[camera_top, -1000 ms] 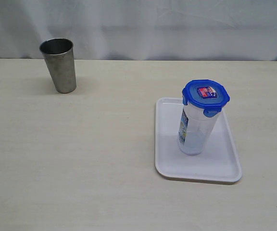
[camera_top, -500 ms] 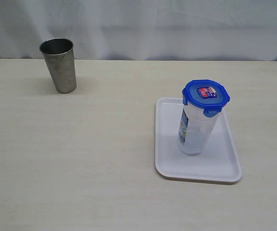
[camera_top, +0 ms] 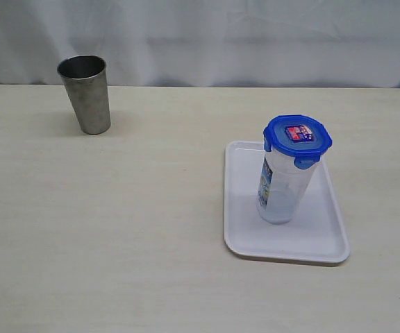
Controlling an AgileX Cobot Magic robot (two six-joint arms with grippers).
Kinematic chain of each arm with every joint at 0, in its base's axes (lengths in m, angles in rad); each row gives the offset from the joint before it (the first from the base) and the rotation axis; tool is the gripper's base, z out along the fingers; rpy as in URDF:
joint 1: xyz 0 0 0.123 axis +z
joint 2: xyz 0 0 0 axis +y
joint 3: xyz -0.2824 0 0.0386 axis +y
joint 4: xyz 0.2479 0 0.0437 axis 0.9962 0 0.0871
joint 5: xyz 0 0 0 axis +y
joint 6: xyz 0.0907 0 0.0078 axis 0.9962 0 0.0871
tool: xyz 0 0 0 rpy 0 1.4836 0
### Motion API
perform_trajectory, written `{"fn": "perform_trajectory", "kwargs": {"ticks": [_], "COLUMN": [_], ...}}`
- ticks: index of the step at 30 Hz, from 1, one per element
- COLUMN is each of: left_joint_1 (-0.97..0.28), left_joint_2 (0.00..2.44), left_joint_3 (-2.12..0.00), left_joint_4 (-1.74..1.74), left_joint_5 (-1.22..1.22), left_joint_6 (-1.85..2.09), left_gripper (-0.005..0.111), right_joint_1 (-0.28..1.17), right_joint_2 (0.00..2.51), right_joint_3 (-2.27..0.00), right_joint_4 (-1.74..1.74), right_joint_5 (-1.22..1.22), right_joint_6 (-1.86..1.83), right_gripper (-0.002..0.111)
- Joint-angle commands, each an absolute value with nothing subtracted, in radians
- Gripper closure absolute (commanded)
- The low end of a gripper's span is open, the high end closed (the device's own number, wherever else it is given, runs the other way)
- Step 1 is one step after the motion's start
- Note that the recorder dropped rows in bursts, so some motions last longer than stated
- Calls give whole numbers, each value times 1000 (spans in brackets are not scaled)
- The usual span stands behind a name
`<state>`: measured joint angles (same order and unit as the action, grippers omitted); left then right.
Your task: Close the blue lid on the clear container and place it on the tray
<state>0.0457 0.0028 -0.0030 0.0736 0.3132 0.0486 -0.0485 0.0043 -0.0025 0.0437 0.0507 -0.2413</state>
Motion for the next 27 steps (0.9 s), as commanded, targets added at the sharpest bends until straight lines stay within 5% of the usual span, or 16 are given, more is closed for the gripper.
{"fn": "perform_trajectory", "kwargs": {"ticks": [1, 27], "left_joint_1": [45, 45], "left_joint_2": [0, 0], "left_joint_3": [0, 0], "left_joint_4": [68, 66], "left_joint_5": [306, 308], "left_joint_6": [51, 51], "left_gripper": [2, 2], "right_joint_1": [-55, -55], "right_joint_2": [7, 0], "right_joint_3": [0, 0], "right_joint_4": [21, -32], "right_joint_5": [183, 334], "right_joint_6": [-170, -108], "right_gripper": [104, 104]}}
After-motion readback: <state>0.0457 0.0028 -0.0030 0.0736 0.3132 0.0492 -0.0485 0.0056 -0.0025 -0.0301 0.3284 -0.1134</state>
